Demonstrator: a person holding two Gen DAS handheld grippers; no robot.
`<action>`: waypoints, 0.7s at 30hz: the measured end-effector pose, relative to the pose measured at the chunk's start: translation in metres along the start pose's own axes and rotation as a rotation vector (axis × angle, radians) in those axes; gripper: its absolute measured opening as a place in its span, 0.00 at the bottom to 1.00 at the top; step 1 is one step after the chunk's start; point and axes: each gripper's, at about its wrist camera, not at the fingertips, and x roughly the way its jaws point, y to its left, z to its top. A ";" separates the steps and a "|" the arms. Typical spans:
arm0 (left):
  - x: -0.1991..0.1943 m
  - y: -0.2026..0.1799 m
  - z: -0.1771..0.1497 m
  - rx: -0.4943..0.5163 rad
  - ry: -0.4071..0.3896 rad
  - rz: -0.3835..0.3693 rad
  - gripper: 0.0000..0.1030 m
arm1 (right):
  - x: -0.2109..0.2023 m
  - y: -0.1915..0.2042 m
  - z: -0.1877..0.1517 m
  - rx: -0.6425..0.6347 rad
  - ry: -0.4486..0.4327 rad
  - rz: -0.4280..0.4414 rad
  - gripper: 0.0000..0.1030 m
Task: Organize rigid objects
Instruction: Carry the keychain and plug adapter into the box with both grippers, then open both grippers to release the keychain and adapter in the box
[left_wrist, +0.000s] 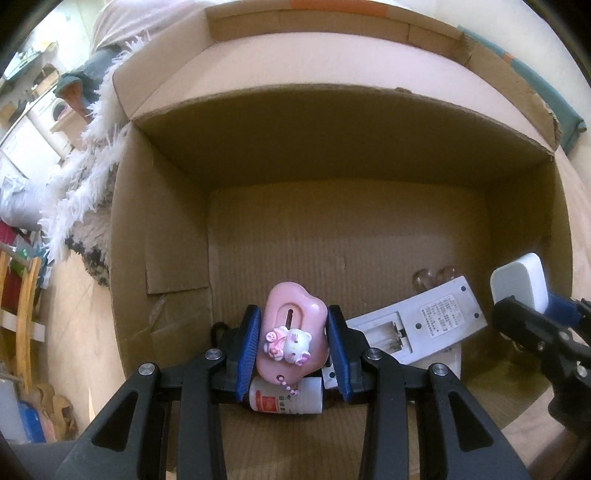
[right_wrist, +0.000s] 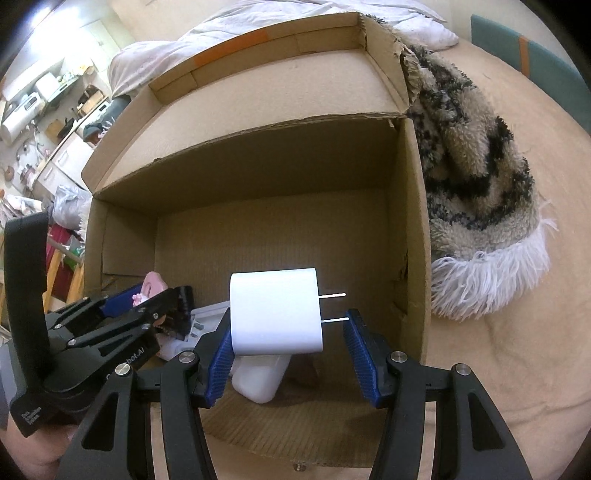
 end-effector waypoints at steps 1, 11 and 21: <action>0.002 0.000 0.000 0.000 0.003 0.003 0.32 | 0.000 0.000 0.000 0.001 0.000 0.000 0.58; 0.009 0.002 0.004 -0.011 0.023 0.025 0.32 | -0.001 -0.003 0.002 0.013 -0.005 0.017 0.58; 0.011 0.007 0.003 -0.013 0.050 0.037 0.33 | -0.006 -0.009 0.005 0.038 -0.019 0.044 0.60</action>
